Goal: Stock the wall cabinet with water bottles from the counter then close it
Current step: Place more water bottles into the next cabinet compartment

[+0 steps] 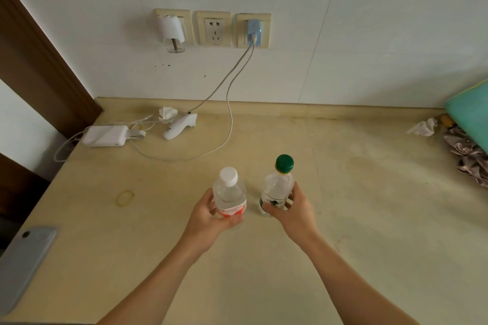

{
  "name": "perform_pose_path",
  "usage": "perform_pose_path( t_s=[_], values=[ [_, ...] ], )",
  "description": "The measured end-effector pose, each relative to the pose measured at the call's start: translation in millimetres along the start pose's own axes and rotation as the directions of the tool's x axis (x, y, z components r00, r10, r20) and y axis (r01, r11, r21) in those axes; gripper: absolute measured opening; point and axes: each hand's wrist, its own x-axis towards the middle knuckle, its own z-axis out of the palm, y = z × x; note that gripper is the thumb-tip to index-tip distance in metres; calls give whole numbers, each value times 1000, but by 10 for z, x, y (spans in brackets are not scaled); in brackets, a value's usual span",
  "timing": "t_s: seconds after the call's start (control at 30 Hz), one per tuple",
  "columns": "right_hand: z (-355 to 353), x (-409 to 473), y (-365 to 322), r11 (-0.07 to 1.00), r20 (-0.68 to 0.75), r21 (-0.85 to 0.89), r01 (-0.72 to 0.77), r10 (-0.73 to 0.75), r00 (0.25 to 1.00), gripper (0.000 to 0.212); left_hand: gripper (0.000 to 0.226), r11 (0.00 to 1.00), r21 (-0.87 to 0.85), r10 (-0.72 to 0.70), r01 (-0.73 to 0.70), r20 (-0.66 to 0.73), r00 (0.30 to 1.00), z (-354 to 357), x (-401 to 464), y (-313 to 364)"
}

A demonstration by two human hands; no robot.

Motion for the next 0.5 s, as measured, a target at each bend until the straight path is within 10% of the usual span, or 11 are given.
perform_pose_path(
  t_s=[0.5],
  values=[
    [-230, -291, -828, 965, -187, 183, 189, -155, 970, 50, 48, 984, -108, 142, -142, -6, 990, -22, 110, 869]
  ],
)
